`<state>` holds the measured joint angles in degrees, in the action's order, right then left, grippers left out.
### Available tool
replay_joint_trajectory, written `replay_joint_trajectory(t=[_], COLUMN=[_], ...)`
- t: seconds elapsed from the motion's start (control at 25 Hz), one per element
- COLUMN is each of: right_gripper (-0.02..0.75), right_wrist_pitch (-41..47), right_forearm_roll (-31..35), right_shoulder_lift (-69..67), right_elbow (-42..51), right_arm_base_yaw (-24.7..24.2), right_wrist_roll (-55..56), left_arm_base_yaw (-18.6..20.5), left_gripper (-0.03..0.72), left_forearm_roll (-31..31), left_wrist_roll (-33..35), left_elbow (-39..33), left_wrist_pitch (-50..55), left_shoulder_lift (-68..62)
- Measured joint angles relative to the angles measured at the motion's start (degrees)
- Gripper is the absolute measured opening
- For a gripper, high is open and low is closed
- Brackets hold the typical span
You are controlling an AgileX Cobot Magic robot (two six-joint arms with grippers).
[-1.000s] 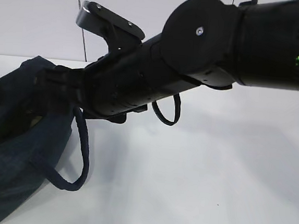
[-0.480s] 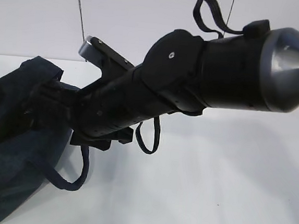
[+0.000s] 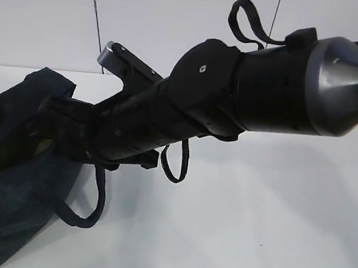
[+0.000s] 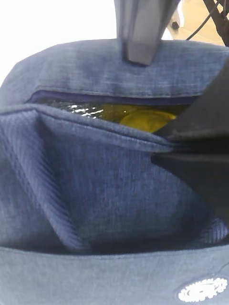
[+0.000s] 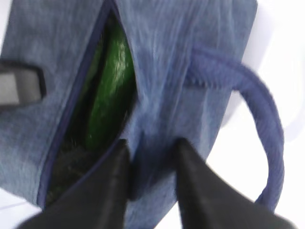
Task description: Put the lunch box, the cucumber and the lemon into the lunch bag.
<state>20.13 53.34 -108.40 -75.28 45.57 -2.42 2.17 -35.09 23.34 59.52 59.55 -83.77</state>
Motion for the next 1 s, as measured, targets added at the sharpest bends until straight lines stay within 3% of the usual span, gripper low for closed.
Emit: replay_joint_trajectory(t=[0.16,0.28,0.52,0.72,1.0], right_gripper=[0.059,0.011,0.008,0.008,0.008], right_wrist_pitch=[-1.51,-2.49,-3.56,-3.91,-3.15], right_forearm_roll=[0.13,0.13,0.24,-1.23,-12.28], right_shoulder_lift=[0.00,-0.11,-0.21,-0.21,2.93], right_elbow=[0.00,0.00,0.00,0.00,0.21], right_arm_base_yaw=[0.00,0.00,0.00,0.00,-0.09], right_wrist_roll=[-0.47,-2.57,-10.10,-12.47,-12.70], left_arm_base_yaw=[0.00,0.00,0.00,-0.11,-2.26], left_gripper=[-0.007,-0.007,-0.007,-0.007,-0.007], left_forearm_roll=[0.00,0.00,-0.31,-2.94,-3.54], left_wrist_roll=[0.00,0.00,0.24,4.47,5.63], left_elbow=[0.00,0.00,0.00,0.00,0.00], left_wrist_pitch=[0.33,0.42,0.58,1.03,1.03], left_shoulder_lift=[0.00,0.00,0.00,0.00,0.00])
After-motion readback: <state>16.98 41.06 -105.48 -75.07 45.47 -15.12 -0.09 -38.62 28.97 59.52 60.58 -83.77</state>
